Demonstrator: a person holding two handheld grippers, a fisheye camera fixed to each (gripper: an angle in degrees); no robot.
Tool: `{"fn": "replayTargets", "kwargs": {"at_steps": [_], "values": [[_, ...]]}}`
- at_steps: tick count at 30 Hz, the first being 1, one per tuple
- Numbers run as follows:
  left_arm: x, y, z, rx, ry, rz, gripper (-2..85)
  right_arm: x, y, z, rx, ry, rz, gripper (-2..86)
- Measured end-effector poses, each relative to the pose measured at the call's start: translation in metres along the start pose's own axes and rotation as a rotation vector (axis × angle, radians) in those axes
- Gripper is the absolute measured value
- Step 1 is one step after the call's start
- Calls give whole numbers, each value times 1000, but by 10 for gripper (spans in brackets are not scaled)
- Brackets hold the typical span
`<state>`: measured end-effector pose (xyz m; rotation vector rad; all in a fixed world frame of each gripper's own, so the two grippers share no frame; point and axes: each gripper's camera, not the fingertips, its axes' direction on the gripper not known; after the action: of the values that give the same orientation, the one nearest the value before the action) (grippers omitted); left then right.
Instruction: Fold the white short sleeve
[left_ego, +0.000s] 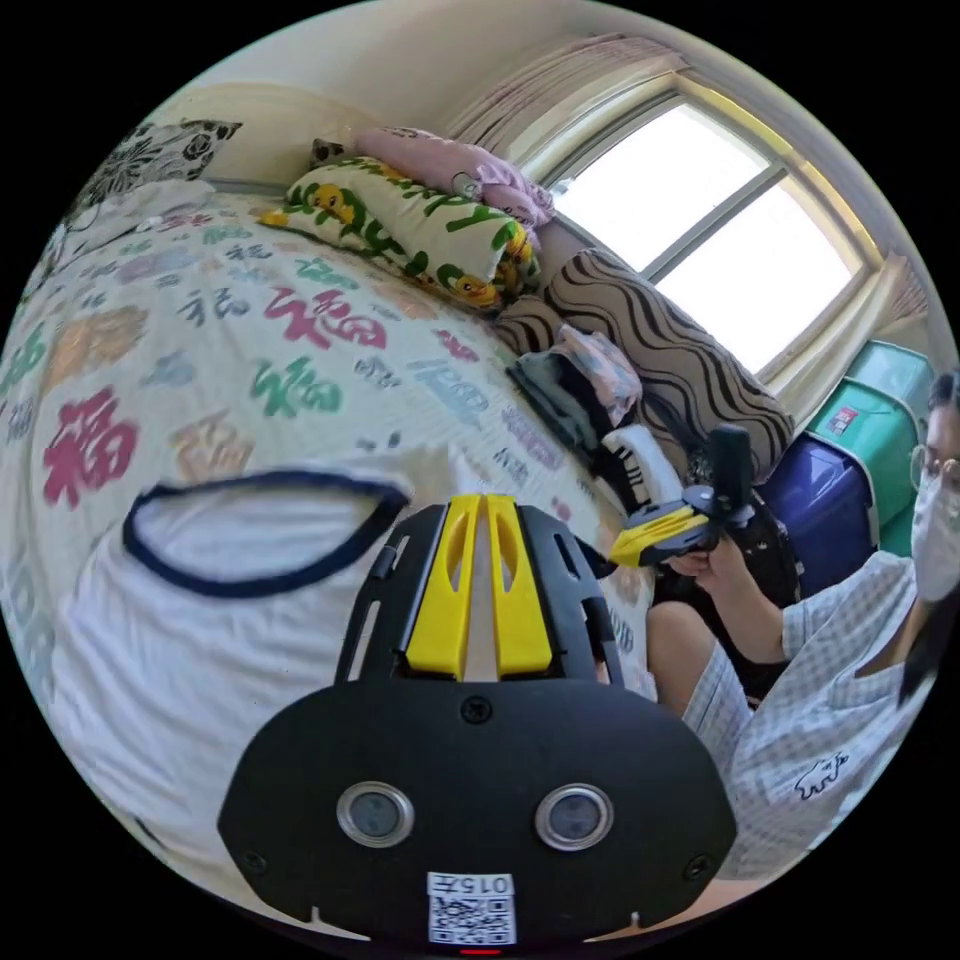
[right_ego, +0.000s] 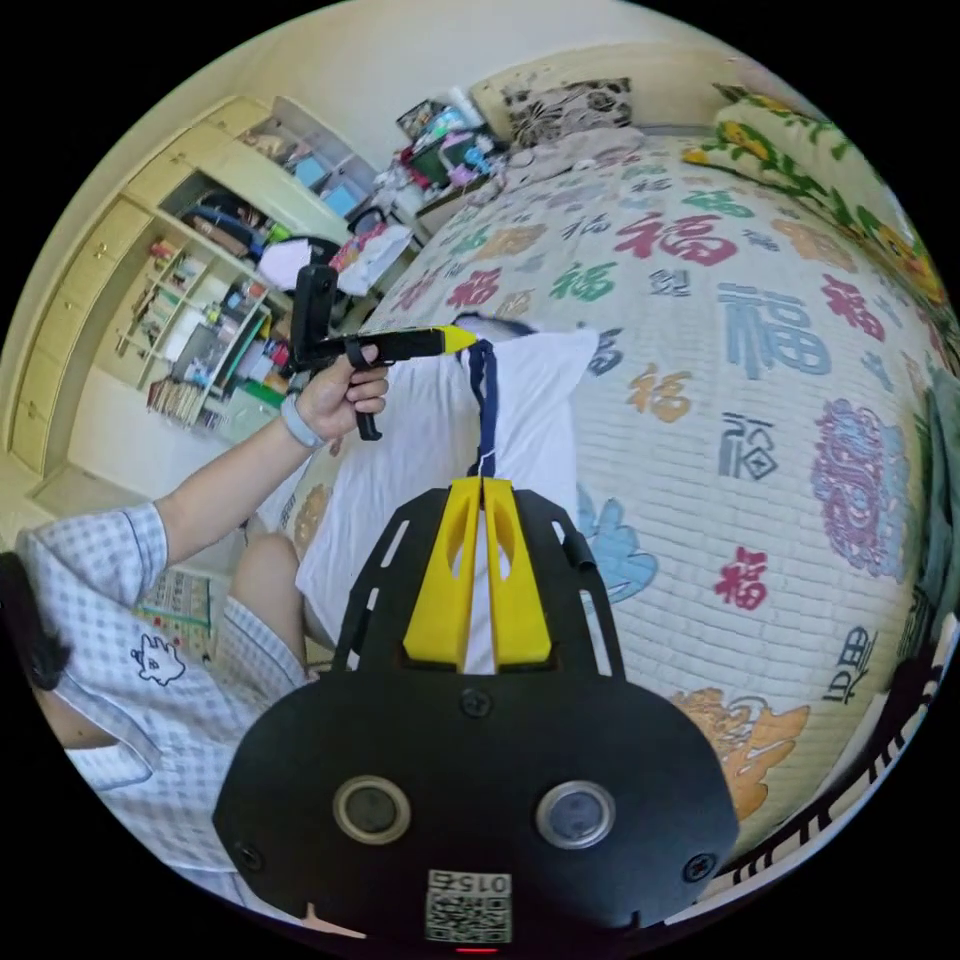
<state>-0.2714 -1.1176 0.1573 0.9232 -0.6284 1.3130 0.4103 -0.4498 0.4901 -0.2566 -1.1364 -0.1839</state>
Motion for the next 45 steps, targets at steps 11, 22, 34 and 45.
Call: {"fn": "replayTargets", "kwargs": {"at_steps": [11, 22, 34, 45], "values": [[-14, 45, -30, -75, -113, -95, 94, 3, -16, 54, -35, 99, 96, 56], [-4, -35, 13, -31, -34, -123, 0, 32, -35, 105, -91, 209, 172, -3], [27, 17, -69, -6, -97, -89, 64, 28, -51, 127, 56, 44, 131, 50], [58, 112, -149, -135, -157, -63, 55, -30, -115, 258, -226, 64, 13, -3]]}}
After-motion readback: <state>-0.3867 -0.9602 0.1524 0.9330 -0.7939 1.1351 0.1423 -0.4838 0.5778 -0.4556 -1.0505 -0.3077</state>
